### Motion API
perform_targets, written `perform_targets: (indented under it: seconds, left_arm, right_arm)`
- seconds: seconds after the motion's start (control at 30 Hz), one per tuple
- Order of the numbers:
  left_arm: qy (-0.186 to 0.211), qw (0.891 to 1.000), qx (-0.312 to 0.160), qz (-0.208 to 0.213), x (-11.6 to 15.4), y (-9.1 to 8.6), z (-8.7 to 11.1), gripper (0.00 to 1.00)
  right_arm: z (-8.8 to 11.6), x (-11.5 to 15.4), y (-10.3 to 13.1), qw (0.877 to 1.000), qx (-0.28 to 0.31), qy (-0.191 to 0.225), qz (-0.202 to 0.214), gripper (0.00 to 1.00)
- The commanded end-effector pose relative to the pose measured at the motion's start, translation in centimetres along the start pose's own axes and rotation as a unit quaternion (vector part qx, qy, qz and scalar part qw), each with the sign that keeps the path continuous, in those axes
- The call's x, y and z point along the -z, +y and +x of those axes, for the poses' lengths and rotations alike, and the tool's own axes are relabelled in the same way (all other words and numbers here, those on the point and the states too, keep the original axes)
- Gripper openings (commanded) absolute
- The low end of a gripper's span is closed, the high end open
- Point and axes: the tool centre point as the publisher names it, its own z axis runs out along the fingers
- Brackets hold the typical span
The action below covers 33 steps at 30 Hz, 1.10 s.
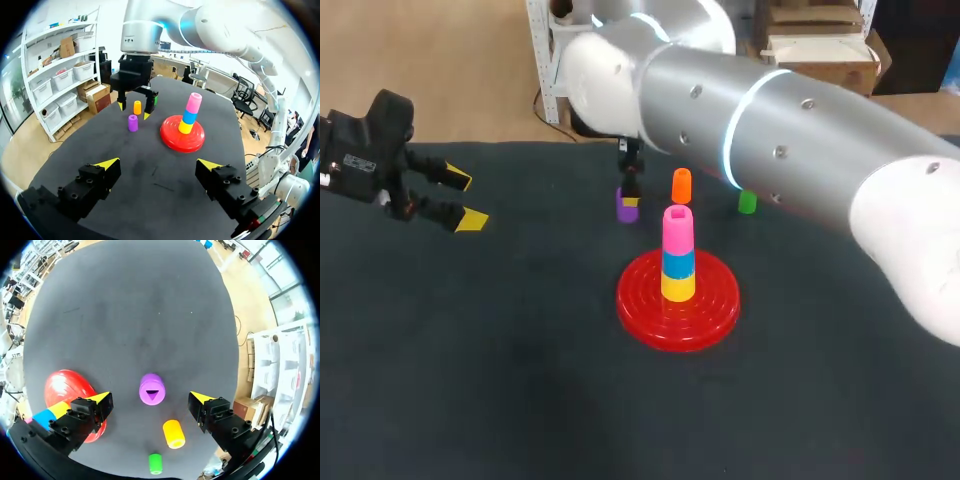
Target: Pick up and stack the cylinders on the red base in this order: pink,purple,orange,green
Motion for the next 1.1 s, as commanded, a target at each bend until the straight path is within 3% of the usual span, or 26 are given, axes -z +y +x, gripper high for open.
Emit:
perform_targets:
  seconds: [0.03, 0.47, 0.57, 0.63, 0.73, 0.8, 1.1]
  left_arm:
    - [-0.002, 1.0, -0.001, 0.0, -0.01, 0.05, 0.15, 1.0]
    - [-0.002, 1.0, -0.001, 0.0, -0.01, 0.05, 0.15, 1.0]
    - [-0.002, 1.0, -0.001, 0.0, -0.01, 0.05, 0.15, 1.0]
    - [-0.002, 1.0, -0.001, 0.0, -0.01, 0.05, 0.15, 1.0]
    - [-0.002, 1.0, -0.001, 0.0, -0.01, 0.05, 0.15, 1.0]
    - [-0.002, 1.0, -0.001, 0.0, -0.01, 0.05, 0.15, 1.0]
    - [-0.002, 1.0, -0.001, 0.0, -0.01, 0.05, 0.15, 1.0]
  right_arm:
    - [-0.77, -0.65, -1.23, 0.993, 0.002, 0.022, -0.117, 1.0]
    - [-0.77, -1.29, -1.4, 0.991, 0.01, 0.02, -0.129, 0.97]
    - [-0.81, -1.27, -1.37, 0.991, 0.012, 0.019, -0.131, 0.84]
    - [-0.86, -1.28, -1.34, 0.991, 0.013, 0.02, -0.131, 0.53]
    - [-0.9, -1.32, -1.33, 0.991, 0.016, 0.021, -0.131, 0.28]
    - [-0.91, -1.36, -1.32, 0.991, 0.016, 0.021, -0.131, 0.0]
    - [-0.77, -1.62, -1.2, 0.991, 0.014, 0.022, -0.134, 0.0]
